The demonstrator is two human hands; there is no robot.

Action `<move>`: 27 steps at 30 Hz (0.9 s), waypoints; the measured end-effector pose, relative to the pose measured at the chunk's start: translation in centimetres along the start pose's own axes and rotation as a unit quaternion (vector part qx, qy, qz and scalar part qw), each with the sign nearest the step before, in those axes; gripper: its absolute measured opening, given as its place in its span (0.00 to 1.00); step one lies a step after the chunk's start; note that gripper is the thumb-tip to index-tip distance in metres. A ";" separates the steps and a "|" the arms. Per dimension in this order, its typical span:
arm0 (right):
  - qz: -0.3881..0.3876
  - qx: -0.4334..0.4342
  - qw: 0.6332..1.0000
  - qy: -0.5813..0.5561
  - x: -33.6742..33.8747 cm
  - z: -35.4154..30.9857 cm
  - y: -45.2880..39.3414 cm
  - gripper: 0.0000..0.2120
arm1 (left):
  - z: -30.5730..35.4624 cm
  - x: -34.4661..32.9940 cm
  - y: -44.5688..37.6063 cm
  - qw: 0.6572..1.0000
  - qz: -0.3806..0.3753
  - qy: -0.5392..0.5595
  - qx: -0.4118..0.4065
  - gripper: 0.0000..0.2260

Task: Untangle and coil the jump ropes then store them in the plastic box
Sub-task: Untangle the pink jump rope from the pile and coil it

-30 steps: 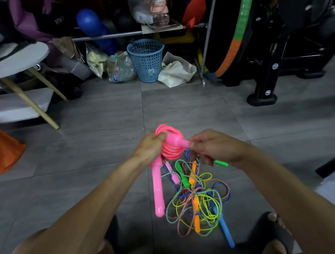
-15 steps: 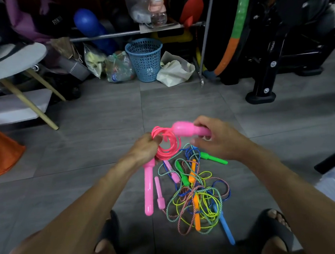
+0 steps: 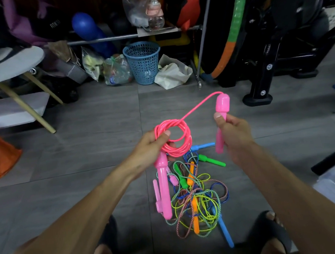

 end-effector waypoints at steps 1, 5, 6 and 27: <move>-0.005 -0.002 1.000 -0.005 -0.2 0.0 0.2 0.07 | 0.3 -0.2 0.3 0.999 -0.013 0.030 0.002 0.09; -0.056 -0.039 0.996 -0.062 -1.5 0.4 0.7 0.09 | 1.3 -1.0 1.3 0.996 -0.062 0.067 0.012 0.12; -0.068 -0.066 0.990 -0.105 -1.9 0.4 1.0 0.09 | 1.3 -1.1 1.4 0.996 -0.068 0.061 0.012 0.12; -0.279 -0.221 0.918 -0.174 -4.6 0.0 3.5 0.11 | 1.3 -1.2 0.5 0.998 -0.002 -0.046 -0.052 0.09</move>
Point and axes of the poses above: each hand's wrist, its own y-axis away from the middle knuckle, its own x-axis out of the back of the hand, z = x × y, the point moved 4 cm from there along -y, towards the middle knuckle, and after that the axes turned 7 degrees about -y, right-handed, at the moved point
